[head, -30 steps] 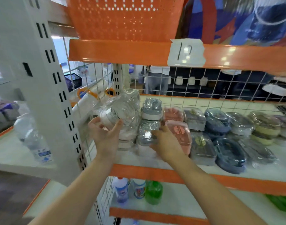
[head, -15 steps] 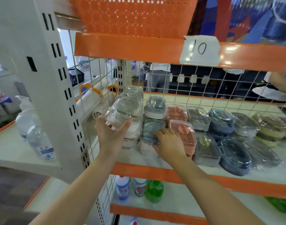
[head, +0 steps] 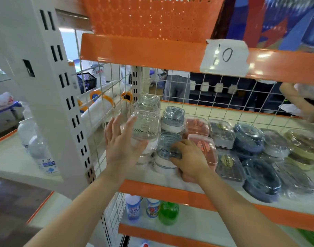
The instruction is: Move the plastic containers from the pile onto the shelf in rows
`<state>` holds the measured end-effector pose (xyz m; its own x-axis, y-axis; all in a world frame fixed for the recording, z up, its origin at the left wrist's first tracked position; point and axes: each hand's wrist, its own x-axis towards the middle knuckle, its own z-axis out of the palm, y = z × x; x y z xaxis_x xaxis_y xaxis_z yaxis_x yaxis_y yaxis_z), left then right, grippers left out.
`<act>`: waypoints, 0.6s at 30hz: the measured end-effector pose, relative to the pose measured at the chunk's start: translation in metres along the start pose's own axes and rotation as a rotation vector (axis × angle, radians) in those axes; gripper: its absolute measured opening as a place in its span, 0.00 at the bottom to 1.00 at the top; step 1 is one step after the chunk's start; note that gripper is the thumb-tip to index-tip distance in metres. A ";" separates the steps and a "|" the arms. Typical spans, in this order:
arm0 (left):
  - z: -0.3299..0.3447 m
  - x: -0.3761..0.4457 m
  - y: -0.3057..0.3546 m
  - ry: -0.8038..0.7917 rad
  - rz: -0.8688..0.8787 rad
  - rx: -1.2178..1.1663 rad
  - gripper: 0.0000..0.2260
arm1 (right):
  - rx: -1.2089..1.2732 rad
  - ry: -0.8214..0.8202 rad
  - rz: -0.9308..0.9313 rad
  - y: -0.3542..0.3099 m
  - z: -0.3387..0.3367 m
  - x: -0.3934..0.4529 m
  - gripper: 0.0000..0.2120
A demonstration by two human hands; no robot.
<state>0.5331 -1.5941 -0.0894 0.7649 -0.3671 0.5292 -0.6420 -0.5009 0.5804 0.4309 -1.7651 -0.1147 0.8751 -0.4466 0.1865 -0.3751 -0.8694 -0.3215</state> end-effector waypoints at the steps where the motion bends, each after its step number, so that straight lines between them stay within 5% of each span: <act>1: -0.001 0.002 0.004 -0.029 0.045 0.057 0.34 | -0.011 0.004 0.003 0.002 0.000 0.000 0.22; 7: 0.000 0.013 0.024 -0.232 0.067 0.339 0.41 | 0.006 -0.010 0.050 0.010 -0.006 0.002 0.31; 18: 0.002 0.035 0.006 -0.317 0.031 0.238 0.25 | -0.031 -0.027 0.035 0.013 -0.005 0.002 0.29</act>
<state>0.5559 -1.6118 -0.0685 0.7476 -0.5899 0.3051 -0.6633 -0.6398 0.3883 0.4265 -1.7789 -0.1140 0.8689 -0.4716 0.1506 -0.4147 -0.8595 -0.2988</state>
